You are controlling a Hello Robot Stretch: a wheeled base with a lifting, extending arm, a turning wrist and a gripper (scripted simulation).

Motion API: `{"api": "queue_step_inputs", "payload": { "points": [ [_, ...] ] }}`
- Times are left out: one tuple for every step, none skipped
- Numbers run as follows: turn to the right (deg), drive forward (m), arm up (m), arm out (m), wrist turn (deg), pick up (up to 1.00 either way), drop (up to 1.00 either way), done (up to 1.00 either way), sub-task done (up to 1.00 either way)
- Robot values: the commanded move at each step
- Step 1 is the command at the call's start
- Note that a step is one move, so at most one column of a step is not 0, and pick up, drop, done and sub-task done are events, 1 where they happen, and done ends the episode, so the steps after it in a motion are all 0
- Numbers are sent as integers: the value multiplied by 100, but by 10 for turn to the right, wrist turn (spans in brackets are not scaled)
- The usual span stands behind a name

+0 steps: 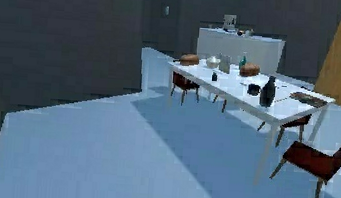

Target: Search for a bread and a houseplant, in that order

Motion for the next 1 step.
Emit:
{"api": "queue_step_inputs", "payload": {
  "points": [
    [0,100,0,0,0,0,0,0,0]
  ]
}}
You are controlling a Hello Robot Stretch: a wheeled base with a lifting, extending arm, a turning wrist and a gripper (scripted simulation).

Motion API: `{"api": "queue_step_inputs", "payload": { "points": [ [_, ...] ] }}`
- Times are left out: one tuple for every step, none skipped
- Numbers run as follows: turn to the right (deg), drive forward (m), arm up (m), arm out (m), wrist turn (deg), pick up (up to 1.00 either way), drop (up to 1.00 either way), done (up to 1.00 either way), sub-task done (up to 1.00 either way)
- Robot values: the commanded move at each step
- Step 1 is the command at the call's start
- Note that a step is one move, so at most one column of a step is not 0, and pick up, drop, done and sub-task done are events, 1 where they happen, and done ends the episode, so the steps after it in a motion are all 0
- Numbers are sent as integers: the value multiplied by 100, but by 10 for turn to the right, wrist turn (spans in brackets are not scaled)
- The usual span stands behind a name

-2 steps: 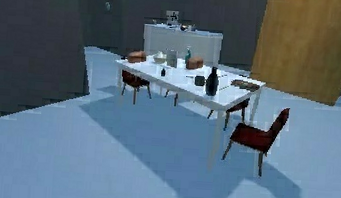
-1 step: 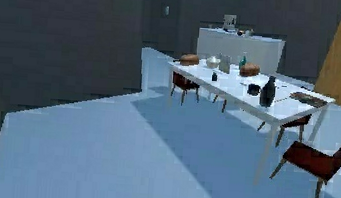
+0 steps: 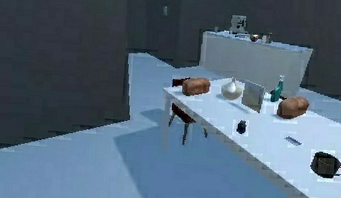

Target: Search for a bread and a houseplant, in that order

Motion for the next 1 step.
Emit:
{"api": "queue_step_inputs", "payload": {
  "points": [
    [-30,0,0,0,0,0,0,0,0]
  ]
}}
